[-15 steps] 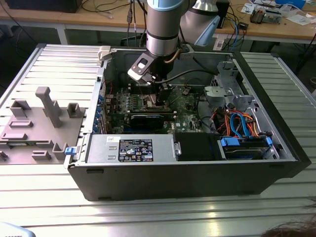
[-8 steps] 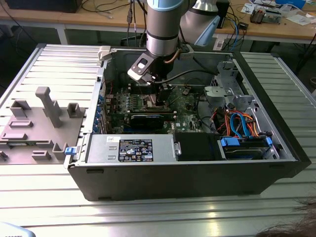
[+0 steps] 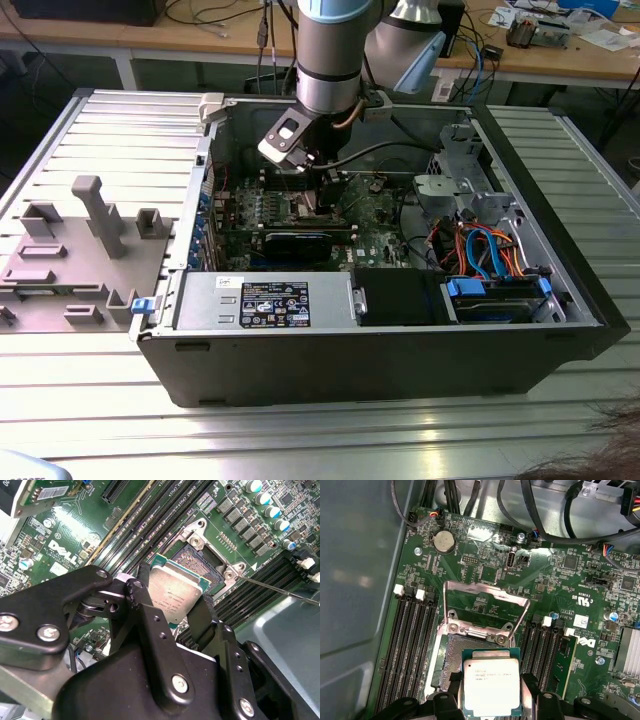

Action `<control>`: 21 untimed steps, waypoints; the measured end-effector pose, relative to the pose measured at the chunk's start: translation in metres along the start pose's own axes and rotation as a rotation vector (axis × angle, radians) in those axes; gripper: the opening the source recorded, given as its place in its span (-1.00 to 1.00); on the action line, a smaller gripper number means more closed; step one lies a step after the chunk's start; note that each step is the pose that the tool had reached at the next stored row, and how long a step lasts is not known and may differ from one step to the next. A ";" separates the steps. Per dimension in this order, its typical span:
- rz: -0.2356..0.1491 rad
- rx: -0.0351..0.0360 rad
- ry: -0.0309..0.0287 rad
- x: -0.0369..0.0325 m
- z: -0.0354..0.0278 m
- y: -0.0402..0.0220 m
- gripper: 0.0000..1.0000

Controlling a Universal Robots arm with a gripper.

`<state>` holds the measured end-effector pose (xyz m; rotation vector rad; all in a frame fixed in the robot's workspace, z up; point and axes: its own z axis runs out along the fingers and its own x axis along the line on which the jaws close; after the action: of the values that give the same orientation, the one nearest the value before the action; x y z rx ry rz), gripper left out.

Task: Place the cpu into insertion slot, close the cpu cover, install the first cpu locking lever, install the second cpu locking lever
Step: 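Place the cpu into insertion slot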

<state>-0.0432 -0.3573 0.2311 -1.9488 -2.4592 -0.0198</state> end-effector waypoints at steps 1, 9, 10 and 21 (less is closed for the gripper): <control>0.001 0.0000 0.0000 0.0000 0.0001 0.0000 0.09; 0.006 0.0000 -0.0001 0.0000 0.0003 0.0000 0.09; 0.007 -0.0001 0.0000 0.0000 0.0004 0.0000 0.09; 0.015 -0.0001 -0.0001 0.0000 0.0009 0.0000 0.09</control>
<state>-0.0432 -0.3573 0.2302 -1.9676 -2.4442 -0.0198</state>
